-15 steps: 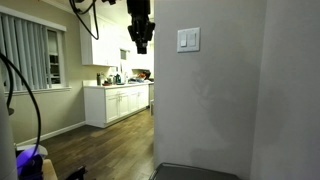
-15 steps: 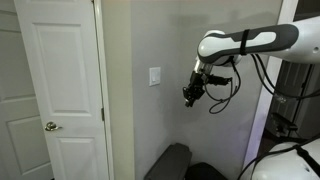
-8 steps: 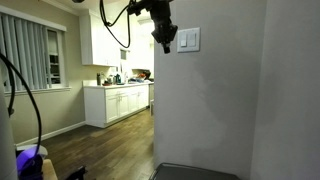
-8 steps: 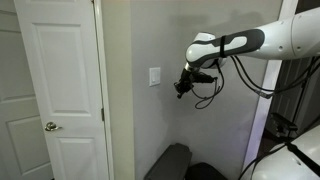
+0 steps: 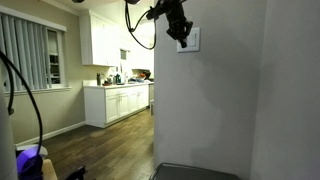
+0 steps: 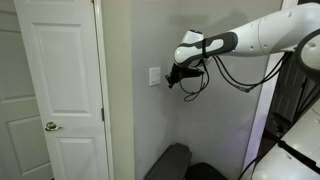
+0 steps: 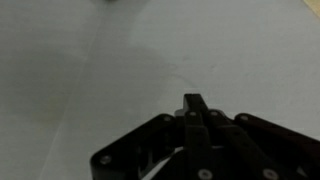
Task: Flip the right light switch
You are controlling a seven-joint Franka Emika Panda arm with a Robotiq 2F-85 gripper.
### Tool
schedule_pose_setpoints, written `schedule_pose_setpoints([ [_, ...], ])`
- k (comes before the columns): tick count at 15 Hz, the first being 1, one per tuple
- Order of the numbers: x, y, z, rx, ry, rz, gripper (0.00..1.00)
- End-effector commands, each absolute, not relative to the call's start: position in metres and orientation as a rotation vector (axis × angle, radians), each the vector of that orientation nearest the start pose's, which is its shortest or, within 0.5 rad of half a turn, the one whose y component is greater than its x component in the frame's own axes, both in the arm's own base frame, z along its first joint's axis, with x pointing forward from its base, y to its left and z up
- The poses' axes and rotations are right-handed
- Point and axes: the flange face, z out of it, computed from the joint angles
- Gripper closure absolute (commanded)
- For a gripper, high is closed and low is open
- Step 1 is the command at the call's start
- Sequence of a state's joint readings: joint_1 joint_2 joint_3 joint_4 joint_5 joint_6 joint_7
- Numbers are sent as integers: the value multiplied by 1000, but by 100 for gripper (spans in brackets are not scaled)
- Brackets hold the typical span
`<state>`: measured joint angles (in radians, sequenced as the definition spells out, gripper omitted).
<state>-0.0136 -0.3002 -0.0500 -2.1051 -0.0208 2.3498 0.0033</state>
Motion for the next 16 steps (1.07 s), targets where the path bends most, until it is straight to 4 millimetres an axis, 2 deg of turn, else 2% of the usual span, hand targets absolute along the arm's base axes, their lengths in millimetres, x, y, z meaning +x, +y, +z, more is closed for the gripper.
schedule_pose_setpoints([
  [1,537,-34,614,-3058,45,-959,100],
  [6,558,-22,632,-3032,11,-1109,100],
  [16,578,-10,647,-2954,37,-1315,100],
])
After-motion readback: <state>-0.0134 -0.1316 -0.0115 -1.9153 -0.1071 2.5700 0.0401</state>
